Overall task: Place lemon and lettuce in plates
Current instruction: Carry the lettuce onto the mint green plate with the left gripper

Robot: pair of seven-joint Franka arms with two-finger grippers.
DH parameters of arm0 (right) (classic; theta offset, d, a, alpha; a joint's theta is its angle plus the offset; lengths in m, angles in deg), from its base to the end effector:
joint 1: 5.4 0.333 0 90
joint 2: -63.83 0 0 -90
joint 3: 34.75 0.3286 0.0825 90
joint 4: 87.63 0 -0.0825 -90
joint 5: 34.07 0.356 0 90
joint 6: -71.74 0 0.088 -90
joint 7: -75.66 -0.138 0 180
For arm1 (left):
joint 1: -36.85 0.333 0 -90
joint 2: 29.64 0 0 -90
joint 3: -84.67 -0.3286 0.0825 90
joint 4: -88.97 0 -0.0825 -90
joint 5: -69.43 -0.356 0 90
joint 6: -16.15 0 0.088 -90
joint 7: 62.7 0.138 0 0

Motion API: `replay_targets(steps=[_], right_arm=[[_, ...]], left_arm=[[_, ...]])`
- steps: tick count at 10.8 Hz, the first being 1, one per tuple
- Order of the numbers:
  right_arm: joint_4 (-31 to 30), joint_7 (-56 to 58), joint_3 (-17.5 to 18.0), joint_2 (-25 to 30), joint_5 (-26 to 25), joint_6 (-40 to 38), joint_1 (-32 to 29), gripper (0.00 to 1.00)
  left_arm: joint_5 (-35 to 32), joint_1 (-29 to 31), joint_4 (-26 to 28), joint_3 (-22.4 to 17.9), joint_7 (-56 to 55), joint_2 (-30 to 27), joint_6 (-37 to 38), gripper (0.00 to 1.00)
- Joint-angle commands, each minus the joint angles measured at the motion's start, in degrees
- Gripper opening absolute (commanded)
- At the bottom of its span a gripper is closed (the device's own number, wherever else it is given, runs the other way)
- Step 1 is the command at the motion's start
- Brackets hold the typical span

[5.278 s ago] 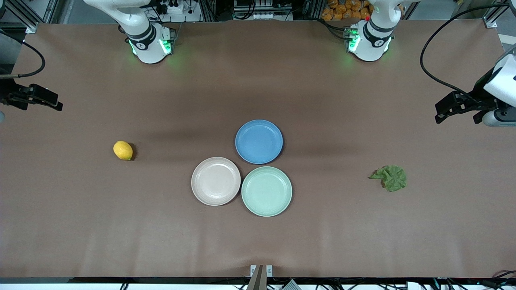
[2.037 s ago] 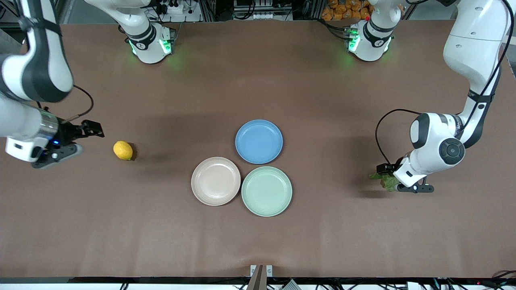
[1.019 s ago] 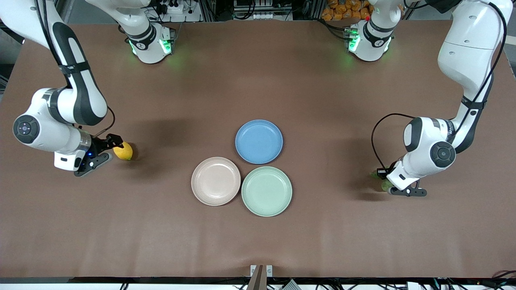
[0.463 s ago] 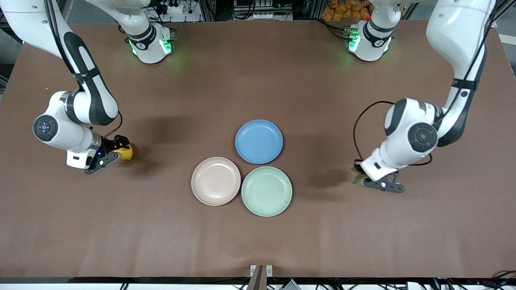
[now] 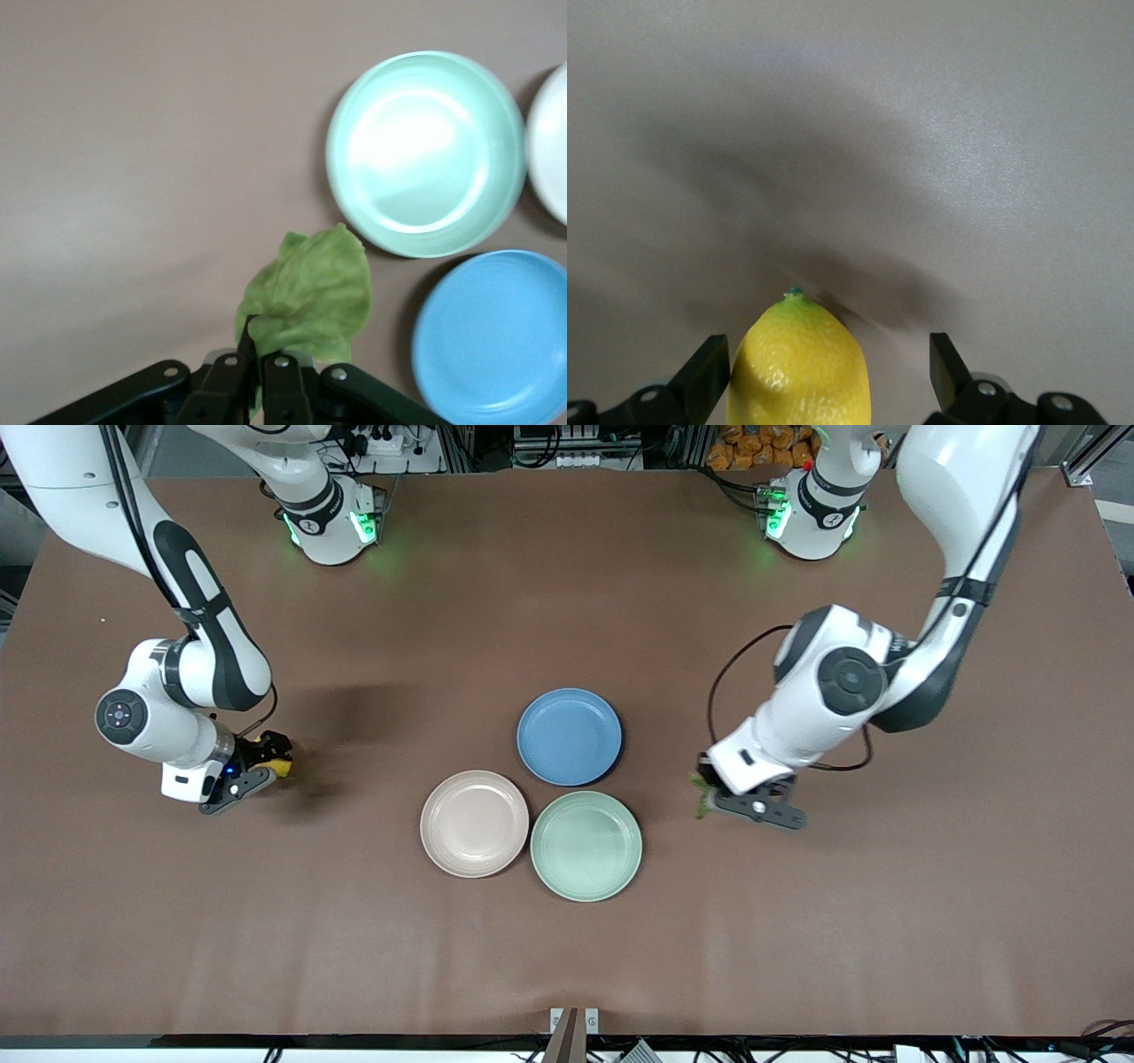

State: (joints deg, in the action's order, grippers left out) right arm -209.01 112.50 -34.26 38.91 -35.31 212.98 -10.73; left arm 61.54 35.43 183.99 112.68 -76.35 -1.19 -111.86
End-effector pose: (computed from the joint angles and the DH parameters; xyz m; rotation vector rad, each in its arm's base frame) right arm 0.5529 -0.0472 0.2006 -2.9879 -0.8840 0.1337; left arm 0.6055 -0.2871 0.3564 2.9562 -0.4268 0.1359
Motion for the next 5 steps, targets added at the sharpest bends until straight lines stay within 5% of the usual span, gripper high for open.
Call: replay_targets(steps=[1,5], right_arm=[[-1.6,0.6,1.0,0.1,-1.2,1.7,-1.8,1.00],[-4.1,1.8,1.0,0.3,-1.2,3.3,-3.2,1.00]], left_arm=[[0.6,-5.1,-8.4,-0.1,-0.9,7.4,-2.0,0.00],[0.1,-12.1,-8.8,-3.3,-0.2,14.2,-16.6,0.00]])
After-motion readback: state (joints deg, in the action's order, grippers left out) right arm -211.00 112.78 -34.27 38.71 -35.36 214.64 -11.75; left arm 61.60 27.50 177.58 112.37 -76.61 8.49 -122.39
